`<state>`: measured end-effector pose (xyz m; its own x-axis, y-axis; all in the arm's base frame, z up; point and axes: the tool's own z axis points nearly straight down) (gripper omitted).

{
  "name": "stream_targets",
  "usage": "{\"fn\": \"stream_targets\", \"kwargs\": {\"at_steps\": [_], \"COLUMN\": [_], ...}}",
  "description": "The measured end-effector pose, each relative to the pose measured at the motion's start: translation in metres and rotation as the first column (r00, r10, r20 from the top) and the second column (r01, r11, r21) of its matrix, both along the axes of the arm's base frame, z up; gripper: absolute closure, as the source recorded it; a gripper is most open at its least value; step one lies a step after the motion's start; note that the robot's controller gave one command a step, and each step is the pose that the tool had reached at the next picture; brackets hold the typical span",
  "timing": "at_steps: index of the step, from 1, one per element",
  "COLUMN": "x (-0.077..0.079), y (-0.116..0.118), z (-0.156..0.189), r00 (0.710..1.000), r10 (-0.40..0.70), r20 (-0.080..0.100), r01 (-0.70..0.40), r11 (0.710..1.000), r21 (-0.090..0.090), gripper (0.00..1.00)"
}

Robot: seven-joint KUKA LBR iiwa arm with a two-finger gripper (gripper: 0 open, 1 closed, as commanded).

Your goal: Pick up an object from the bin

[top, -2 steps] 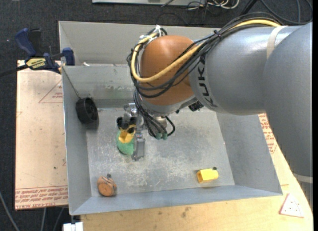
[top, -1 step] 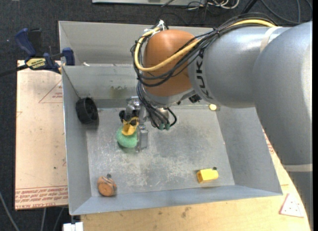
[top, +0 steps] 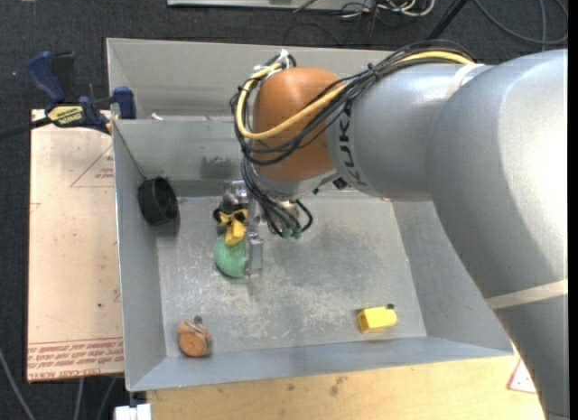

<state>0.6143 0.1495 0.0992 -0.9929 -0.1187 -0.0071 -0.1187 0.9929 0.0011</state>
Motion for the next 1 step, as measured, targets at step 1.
{"fn": "stream_targets", "kwargs": {"at_steps": [1], "x": [0.0173], "y": [-0.0102], "z": [-0.02], "r00": [1.0], "r10": [-0.018], "r20": [-0.007], "r01": [0.018], "r11": [1.0], "r21": [0.002], "gripper": [0.0]}}
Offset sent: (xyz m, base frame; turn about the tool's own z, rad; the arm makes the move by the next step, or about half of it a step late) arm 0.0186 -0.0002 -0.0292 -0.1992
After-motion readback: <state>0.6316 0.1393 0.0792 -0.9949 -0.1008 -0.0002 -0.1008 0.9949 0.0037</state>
